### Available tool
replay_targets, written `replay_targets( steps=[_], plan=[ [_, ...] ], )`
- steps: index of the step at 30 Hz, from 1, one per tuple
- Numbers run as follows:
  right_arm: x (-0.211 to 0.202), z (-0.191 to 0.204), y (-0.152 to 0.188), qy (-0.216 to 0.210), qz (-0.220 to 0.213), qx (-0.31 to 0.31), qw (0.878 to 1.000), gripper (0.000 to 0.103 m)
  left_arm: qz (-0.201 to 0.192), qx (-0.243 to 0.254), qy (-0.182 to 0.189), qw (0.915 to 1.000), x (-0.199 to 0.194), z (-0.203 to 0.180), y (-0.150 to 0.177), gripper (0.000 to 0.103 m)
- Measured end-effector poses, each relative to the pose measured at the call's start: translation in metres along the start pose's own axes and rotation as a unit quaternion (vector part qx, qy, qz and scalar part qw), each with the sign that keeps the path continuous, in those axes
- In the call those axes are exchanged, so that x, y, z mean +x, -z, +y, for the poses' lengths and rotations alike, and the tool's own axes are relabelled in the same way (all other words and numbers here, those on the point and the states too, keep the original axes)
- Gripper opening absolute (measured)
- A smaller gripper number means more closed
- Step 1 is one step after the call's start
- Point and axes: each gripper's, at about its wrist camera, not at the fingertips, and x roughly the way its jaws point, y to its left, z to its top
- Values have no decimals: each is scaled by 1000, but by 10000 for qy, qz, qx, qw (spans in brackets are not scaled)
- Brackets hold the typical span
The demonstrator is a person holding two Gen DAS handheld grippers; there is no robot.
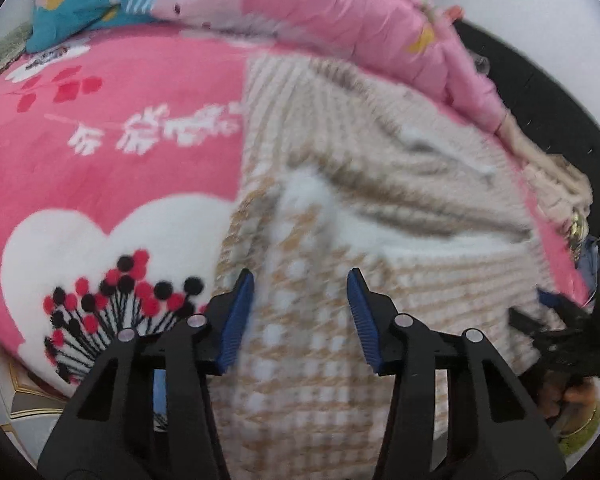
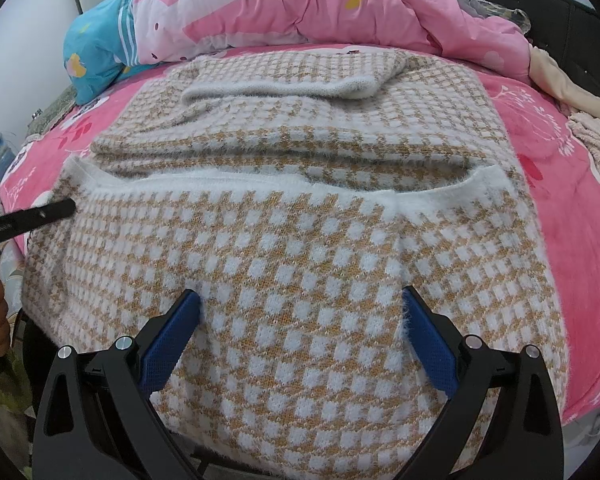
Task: Fold large clothes
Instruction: 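Move the left tool to the coat's side edge and pinch it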
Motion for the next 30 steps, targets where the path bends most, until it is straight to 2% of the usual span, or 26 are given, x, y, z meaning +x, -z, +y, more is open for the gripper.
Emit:
replay_targets(
  steps=[6,7,9,12,16,23,27,30],
  plan=[
    [1,0,-1,9,-3,-4,10000,95,83,145,216,9996,-7,-15,5,44],
    [0,0,0,10,-5,-4,10000,95,80,233,87,9997,-8,-20,7,44],
    [0,0,0,11,-6,-7,10000,95,168,418,-413,9981,-3,-30,9,41],
    [-1,0,0,1,-10,3,10000,95,166,761,-1075,9912,2,-49,13,41],
    [-9,-3,3,-14,-27,64,10000,95,93,1021,-1583,9821,3,-64,17,38],
    [-35,-13,7,417,-326,-21,9986,92,58,1090,-1923,9752,1,-70,19,38],
    [-46,-25,7,818,-467,-54,9955,90,53,1093,-1973,9742,3,-72,19,38],
    [-54,-41,5,952,-552,116,9939,89,52,1127,-1971,9739,4,-72,18,38]
  ],
)
